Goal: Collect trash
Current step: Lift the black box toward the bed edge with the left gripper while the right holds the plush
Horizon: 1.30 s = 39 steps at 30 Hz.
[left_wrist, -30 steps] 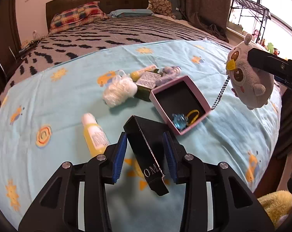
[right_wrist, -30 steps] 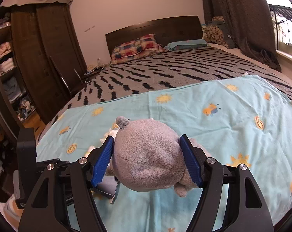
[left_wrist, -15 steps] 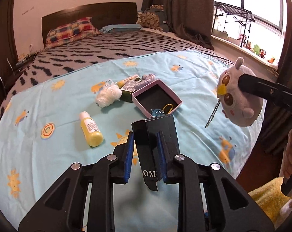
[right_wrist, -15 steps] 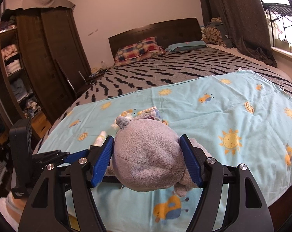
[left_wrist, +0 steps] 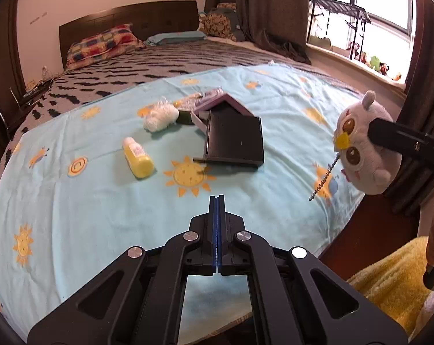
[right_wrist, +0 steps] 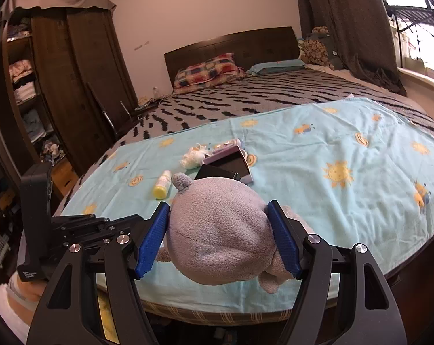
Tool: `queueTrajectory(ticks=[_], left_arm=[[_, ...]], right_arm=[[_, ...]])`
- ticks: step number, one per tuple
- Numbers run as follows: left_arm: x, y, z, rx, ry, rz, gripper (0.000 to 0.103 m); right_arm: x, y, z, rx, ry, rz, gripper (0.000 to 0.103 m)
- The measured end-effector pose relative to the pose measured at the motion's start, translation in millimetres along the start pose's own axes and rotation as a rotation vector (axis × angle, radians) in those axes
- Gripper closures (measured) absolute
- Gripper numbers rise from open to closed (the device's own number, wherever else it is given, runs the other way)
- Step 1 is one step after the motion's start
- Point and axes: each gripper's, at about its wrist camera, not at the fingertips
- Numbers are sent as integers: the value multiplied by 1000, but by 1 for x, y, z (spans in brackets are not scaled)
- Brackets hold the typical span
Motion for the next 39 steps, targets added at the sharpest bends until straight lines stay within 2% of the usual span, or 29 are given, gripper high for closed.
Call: queueTrajectory(ticks=[2, 3, 4, 5, 6, 9, 11, 13, 19, 21, 25, 27, 29, 33, 39], left_arm=[[-4, 4, 0, 1, 10, -12, 102], [-8, 4, 0, 1, 15, -20, 97], [-11, 4, 1, 3, 21, -24, 78], [-15, 3, 2, 8, 28, -24, 52], [-19, 1, 4, 9, 27, -18, 44], [-32, -7, 14, -10, 16, -11, 38], [-38, -14, 20, -23, 3, 3, 28], [-45, -25, 27, -49, -30, 23, 25], [-64, -57, 39, -92, -62, 31, 17], [-72, -65, 43, -104, -71, 23, 14], [-92, -74, 46, -113, -98, -17, 14], [-102, -75, 44, -103, -99, -42, 15], [-107, -75, 41, -93, -96, -60, 34], [-99, -71, 38, -77, -80, -57, 34], [-51, -51, 37, -58, -32, -6, 35]], right_arm=[[4, 5, 3, -12, 1, 3, 33], [7, 8, 4, -14, 10, 7, 33], [11, 11, 5, -14, 18, 13, 33], [14, 13, 7, -16, 27, 20, 33], [16, 15, 9, -21, 36, 27, 32], [19, 16, 22, -47, 49, 38, 32], [19, 17, 33, -72, 50, 40, 32], [17, 19, 45, -101, 50, 40, 32], [11, 21, 65, -136, 57, 33, 32], [9, 22, 66, -133, 62, 30, 32], [8, 23, 65, -127, 49, 25, 32], [9, 23, 64, -122, 45, 24, 32], [10, 24, 62, -116, 43, 23, 32], [14, 27, 58, -108, 41, 23, 32], [29, 36, 42, -88, 27, 34, 32]])
Point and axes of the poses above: each gripper's, at about its wrist camera, not at the fingertips, and x roughly against the way its jaws point, z to its right, y to its underside, and after that the axes turned 6 degrees about -z, right-handed
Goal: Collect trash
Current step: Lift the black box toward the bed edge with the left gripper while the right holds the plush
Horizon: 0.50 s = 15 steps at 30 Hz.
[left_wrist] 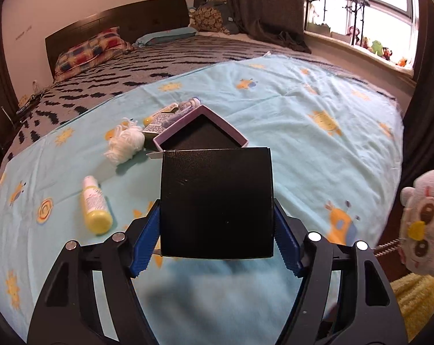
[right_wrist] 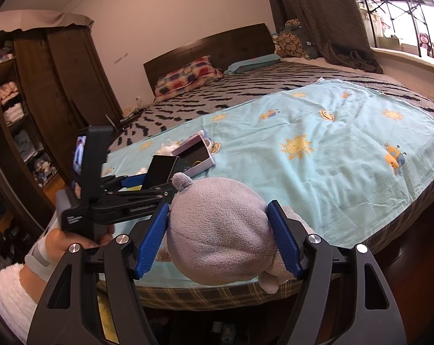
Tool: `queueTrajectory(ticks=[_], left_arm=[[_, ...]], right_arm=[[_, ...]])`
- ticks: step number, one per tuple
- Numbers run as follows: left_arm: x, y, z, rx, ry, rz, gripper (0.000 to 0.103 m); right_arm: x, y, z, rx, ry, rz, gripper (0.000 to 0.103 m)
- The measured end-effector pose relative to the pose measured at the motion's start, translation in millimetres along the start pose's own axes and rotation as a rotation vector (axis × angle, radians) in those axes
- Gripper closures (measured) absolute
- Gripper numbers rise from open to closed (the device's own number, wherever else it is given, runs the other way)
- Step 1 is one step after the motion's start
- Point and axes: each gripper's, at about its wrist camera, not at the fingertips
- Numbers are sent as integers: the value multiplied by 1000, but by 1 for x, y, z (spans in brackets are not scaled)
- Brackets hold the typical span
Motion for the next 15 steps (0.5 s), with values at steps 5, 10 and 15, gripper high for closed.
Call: queueTrajectory(ticks=[5, 10, 15], left_arm=[[52, 35, 1, 10, 56, 46, 35], [87, 78, 0, 38, 106, 63, 35], [93, 134, 0, 79, 164, -2, 35]], right_arm=[[16, 14, -17, 26, -4, 9, 32], [27, 37, -27, 19, -14, -8, 32], [21, 70, -37, 21, 3, -72, 32]])
Point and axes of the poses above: each gripper's, at about its wrist camera, not at the fingertips, and x roughly against the way its jaws point, z to its right, y to its underside, and after that the axes turned 6 degrees about -z, right-handed
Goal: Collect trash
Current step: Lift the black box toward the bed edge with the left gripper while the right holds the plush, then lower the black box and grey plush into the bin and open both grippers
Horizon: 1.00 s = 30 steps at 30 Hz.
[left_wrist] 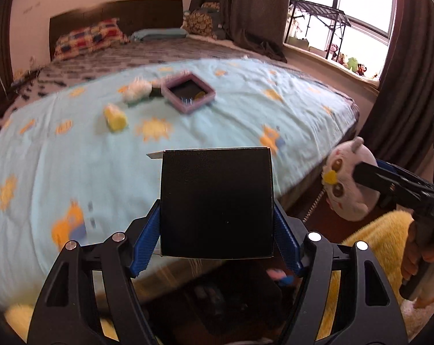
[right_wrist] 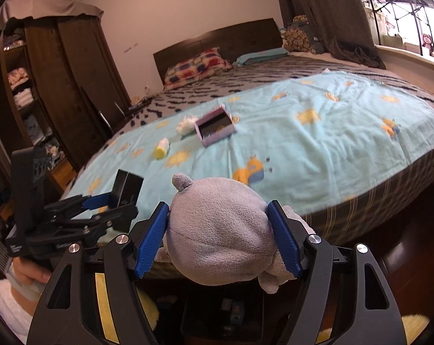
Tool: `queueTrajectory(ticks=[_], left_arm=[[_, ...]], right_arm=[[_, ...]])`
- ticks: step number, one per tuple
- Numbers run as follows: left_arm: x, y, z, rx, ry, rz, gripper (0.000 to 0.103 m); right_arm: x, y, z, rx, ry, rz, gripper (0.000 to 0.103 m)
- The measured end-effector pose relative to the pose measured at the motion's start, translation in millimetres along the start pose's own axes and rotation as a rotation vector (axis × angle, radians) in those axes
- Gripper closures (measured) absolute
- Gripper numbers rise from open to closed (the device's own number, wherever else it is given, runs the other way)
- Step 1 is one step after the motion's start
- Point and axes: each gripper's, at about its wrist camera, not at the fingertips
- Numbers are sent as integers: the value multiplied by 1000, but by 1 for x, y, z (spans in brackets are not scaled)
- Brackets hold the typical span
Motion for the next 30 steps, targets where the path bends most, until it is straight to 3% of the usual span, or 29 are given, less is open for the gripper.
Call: queueTrajectory(ticks=[6, 14, 17, 22, 27, 30], left_arm=[[-26, 49, -4, 40, 21, -133, 34], [-95, 90, -14, 111, 44, -344, 35], [-119, 100, -17, 121, 0, -361, 34], [-147, 115, -19, 163, 59, -393, 34], [-160, 119, -25, 161, 32, -391, 34], [-167, 120, -28, 168, 27, -411, 34]], right_arm=[[-27, 36, 1, -37, 0, -110, 32], [-77, 70, 6, -47, 46, -267, 32], [-99, 81, 11, -71, 45, -324, 32], [-132, 99, 20, -101, 37, -379, 32], [-146, 105, 20, -84, 59, -392, 31], [-146, 105, 14, -81, 16, -376, 31]])
Point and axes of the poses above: each gripper's, at about its wrist camera, not at the fingertips, and x roughly against the way its jaws point, z to its right, y to its underside, and after that the axes turned 6 degrees about -z, right-handed
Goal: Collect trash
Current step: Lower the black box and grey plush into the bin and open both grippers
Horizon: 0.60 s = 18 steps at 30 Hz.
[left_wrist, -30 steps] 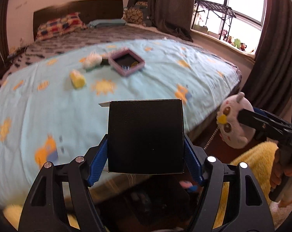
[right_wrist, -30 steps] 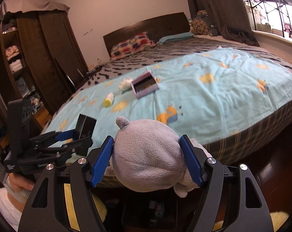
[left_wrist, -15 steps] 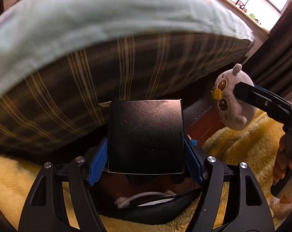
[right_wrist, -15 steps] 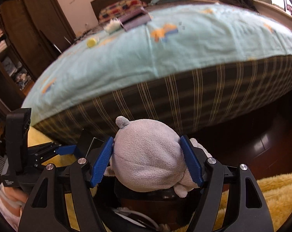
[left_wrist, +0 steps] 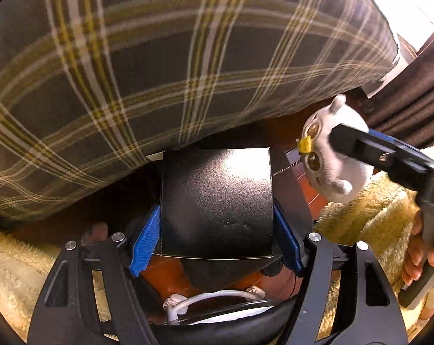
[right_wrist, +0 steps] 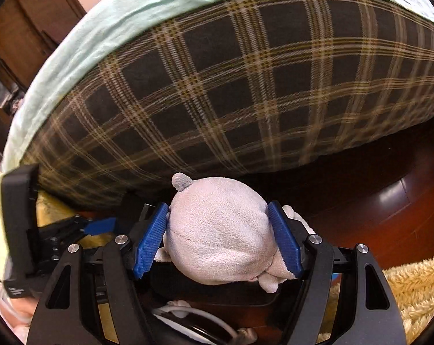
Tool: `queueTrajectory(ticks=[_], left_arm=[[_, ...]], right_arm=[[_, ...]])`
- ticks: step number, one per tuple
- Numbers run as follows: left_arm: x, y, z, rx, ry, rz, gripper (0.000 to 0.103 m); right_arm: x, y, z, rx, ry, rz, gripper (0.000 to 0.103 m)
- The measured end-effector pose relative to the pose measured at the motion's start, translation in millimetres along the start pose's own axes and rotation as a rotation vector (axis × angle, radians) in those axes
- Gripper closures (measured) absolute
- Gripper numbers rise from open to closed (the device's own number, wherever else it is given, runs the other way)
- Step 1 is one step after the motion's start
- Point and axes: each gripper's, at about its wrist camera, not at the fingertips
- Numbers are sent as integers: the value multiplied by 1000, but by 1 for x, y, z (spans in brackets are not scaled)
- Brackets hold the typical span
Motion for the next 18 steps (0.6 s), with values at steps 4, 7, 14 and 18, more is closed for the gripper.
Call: queueTrajectory(ticks=[4, 7, 14, 18], left_arm=[[1, 3, 7, -25, -1, 4, 34], [1, 5, 7, -21, -2, -2, 34], [0, 6, 5, -7, 1, 0, 18], [3, 5, 11, -21, -5, 10, 11]], right_arm=[[1, 0, -2, 14, -2, 8, 30], [-3, -1, -6, 8, -4, 0, 28], [-17, -8, -8, -8, 6, 4, 17], [-13, -12, 9, -38, 17, 8, 13]])
Point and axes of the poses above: each gripper's, at about its wrist camera, not at the fingertips, and x roughly against the way its jaws point, z to its right, y to its underside, and after that the axes turned 6 degrees about -z, right-handed
